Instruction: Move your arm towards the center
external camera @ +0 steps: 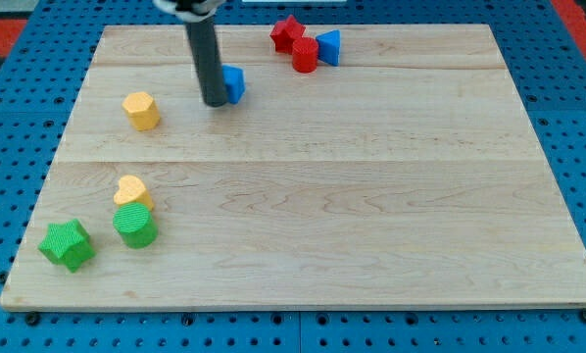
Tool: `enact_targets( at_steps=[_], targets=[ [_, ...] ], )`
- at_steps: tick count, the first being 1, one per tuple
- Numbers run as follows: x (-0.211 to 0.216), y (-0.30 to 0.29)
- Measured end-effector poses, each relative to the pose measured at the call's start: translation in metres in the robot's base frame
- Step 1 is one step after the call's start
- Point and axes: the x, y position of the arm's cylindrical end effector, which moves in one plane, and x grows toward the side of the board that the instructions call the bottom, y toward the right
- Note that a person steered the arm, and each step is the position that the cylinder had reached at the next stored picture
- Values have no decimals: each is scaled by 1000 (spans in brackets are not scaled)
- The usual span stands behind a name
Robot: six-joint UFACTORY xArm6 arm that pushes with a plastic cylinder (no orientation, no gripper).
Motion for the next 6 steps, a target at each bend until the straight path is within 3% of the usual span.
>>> enact_targets(
  at_steps=[3, 4, 6],
  targets=[
    [-47, 38],
    [-24, 36],
    [-18, 25]
  ],
)
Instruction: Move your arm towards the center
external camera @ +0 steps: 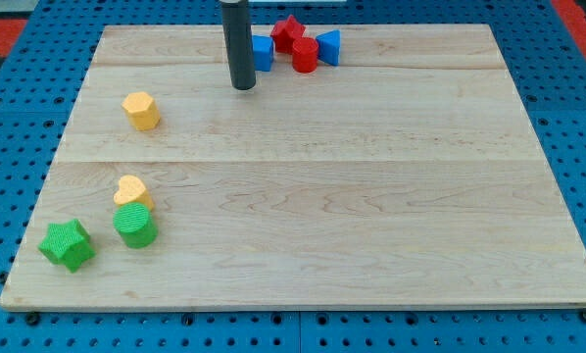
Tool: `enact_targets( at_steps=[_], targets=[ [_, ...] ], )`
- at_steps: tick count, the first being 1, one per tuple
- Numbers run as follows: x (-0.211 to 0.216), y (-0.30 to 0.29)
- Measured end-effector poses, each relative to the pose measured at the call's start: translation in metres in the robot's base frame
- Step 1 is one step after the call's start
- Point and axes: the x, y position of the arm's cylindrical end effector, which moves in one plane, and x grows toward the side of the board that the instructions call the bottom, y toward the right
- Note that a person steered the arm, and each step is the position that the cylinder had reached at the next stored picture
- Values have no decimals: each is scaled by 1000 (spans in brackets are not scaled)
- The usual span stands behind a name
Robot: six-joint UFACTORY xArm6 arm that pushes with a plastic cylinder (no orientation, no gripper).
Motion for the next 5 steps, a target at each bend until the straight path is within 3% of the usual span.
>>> enact_targets(
  at_steps=[3, 5],
  targets=[
    [4, 11],
    [44, 19]
  ],
)
